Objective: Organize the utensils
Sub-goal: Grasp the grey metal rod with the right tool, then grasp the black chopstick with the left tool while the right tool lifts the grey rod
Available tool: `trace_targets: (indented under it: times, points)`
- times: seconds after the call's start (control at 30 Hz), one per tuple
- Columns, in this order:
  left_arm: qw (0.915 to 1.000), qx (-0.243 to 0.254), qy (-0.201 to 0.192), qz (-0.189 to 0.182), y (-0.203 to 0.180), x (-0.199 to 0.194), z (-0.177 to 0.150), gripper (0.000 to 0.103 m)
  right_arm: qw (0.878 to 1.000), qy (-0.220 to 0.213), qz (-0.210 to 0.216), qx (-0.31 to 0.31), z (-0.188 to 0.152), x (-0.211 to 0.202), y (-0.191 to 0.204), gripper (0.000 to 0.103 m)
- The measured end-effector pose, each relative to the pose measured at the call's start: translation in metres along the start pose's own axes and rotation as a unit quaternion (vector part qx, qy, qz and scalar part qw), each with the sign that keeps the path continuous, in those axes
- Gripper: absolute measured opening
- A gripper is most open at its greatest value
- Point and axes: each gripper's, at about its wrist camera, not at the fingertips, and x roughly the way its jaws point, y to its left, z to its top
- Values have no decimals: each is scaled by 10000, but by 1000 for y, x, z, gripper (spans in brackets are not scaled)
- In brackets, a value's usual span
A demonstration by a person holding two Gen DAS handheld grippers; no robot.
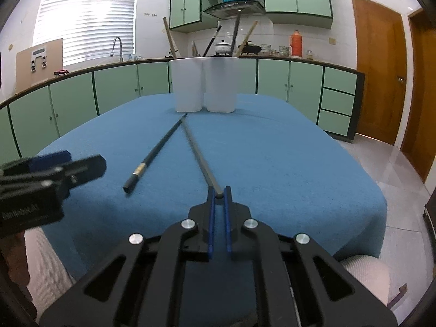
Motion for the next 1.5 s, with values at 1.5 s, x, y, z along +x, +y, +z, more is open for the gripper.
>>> trace_targets:
  times: [1.5]
  points:
    - [9999,27,125,-106,-18,9,-8,63,9987,-220,444,-74,0,6,-16,7]
